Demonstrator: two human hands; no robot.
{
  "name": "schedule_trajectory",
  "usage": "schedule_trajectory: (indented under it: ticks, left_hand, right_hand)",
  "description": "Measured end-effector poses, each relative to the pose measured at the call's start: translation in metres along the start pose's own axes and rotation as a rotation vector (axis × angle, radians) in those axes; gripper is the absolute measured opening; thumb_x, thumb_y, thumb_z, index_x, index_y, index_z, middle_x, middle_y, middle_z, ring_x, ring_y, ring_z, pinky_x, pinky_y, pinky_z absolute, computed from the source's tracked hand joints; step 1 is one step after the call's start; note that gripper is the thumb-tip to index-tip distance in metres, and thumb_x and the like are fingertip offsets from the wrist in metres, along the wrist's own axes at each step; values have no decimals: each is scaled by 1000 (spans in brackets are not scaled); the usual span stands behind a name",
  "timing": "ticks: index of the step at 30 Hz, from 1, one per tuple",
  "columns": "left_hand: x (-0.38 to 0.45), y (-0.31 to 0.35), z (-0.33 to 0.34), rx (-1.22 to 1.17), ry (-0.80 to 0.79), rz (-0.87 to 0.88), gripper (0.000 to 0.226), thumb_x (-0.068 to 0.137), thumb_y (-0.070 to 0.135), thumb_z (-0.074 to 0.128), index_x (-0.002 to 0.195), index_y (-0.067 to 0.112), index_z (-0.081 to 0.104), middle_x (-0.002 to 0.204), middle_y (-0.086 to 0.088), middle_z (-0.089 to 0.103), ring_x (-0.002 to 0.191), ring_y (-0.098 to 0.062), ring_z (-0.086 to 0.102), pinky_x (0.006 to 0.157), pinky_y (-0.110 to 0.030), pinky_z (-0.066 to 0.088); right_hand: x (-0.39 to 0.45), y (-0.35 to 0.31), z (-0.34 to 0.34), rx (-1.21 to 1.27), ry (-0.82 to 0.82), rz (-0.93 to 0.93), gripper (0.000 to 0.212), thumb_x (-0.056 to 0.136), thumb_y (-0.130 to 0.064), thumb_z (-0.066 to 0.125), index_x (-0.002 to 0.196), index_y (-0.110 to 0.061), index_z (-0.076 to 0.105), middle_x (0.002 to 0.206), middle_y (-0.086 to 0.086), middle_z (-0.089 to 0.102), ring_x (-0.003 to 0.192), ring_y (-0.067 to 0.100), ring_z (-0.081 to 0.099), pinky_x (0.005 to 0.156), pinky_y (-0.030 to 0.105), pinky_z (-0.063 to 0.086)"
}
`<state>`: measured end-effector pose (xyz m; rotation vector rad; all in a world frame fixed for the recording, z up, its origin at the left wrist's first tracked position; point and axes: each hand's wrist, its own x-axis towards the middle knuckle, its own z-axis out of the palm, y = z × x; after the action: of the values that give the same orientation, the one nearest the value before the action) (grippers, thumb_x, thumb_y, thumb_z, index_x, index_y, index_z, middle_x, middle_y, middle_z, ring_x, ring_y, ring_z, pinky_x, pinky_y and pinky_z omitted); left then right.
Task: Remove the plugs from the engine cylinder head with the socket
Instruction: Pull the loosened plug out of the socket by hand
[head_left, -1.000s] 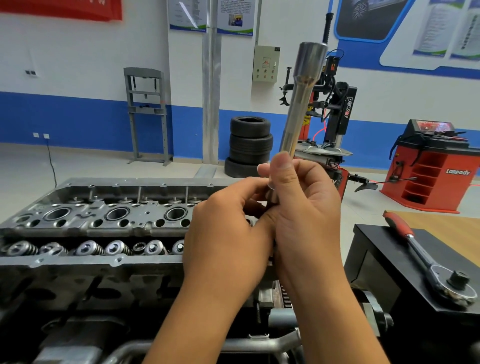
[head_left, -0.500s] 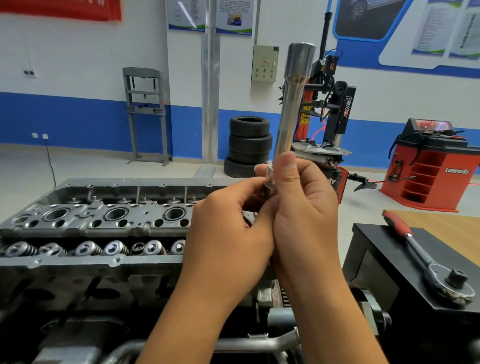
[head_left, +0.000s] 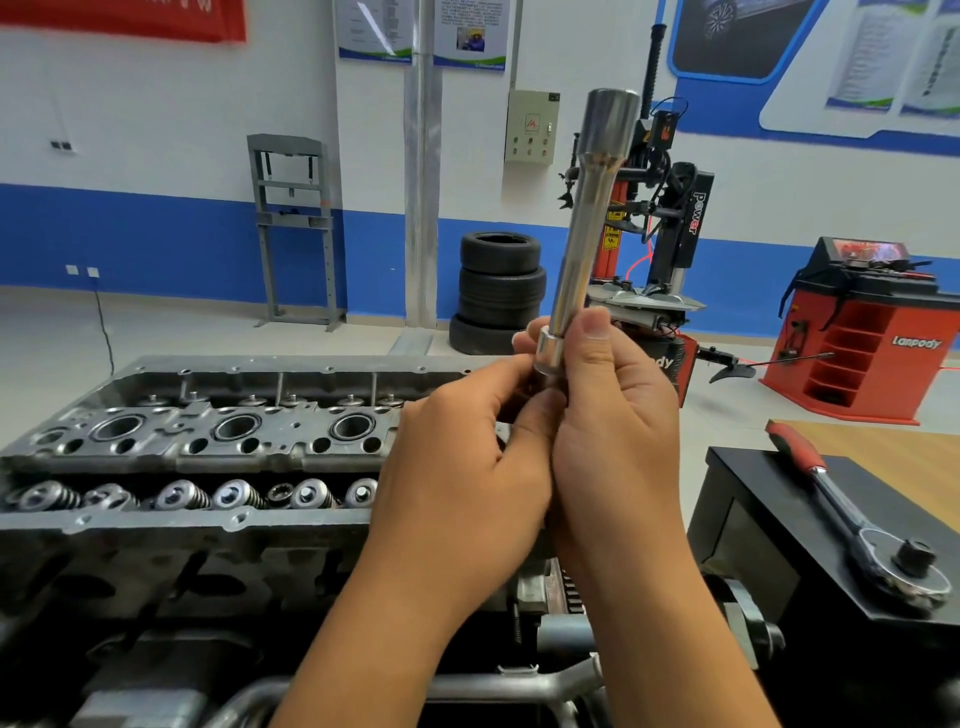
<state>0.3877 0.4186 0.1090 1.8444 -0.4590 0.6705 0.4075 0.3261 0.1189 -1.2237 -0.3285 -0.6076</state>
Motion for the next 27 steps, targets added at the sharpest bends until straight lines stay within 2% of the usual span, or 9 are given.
schedule_trajectory:
  ticks: [3,6,8,13,15,19,21,23,27]
  left_hand:
    - [0,1,1,3,21,-13,26,93,52,54,112,46,70,93,21,76,87,-9,73,76,-46,61]
    - [-2,-1,3,31,99,-20,19,85,55,61,98,45,69,86,22,74,71,-6,70,63,-45,61]
    - [-2,-1,3,65,130,-10,21,80,59,61,93,44,67,85,25,72,66,-3,66,60,-40,60]
    - [0,0,0,-4,16,-15,26,90,47,58,111,43,71,96,25,75,91,-3,73,83,-40,61]
    - [0,0,1,8,21,-20,26,90,47,57,113,44,70,97,24,76,93,-6,74,83,-43,61]
    - [-1,-2,4,47,103,-24,14,86,51,63,98,45,68,88,24,74,77,-5,71,67,-42,61]
    - [-1,-1,4,63,143,-22,14,83,55,65,93,45,68,84,26,73,67,-3,68,61,-38,59]
    - [0,-1,3,49,121,-20,20,81,58,62,95,46,68,86,27,73,69,-3,70,64,-39,61]
    - [1,2,1,13,-10,-18,25,89,47,58,111,48,69,97,26,75,90,-5,74,82,-43,61]
  right_hand:
    - [0,-1,0,28,-3,29,42,94,-54,58,84,-15,71,91,21,70,82,24,68,85,64,59]
    - [-2,-2,1,68,-7,33,35,83,-52,77,93,-19,67,96,17,71,78,26,70,76,60,63]
    - [-2,-2,2,50,-3,22,31,85,-48,75,92,-18,67,95,16,72,78,26,69,76,63,62]
    - [-2,-3,2,-3,22,18,48,95,-51,55,85,-5,66,91,26,67,81,39,65,83,69,55]
    - [-2,-3,2,16,19,30,49,95,-51,55,85,-4,64,85,26,64,76,30,61,81,68,54]
    - [-2,-3,1,53,0,37,32,85,-48,73,93,-17,67,94,16,72,78,32,69,76,62,62]
    - [-2,-2,1,22,-6,19,35,85,-48,72,95,-15,67,95,16,72,78,29,71,74,56,64]
    - [-1,-1,2,4,-3,14,41,89,-50,66,94,-10,68,92,18,71,76,24,69,73,52,64]
    - [-2,-2,3,10,21,29,51,95,-52,52,85,-4,65,90,31,63,77,28,62,80,67,56]
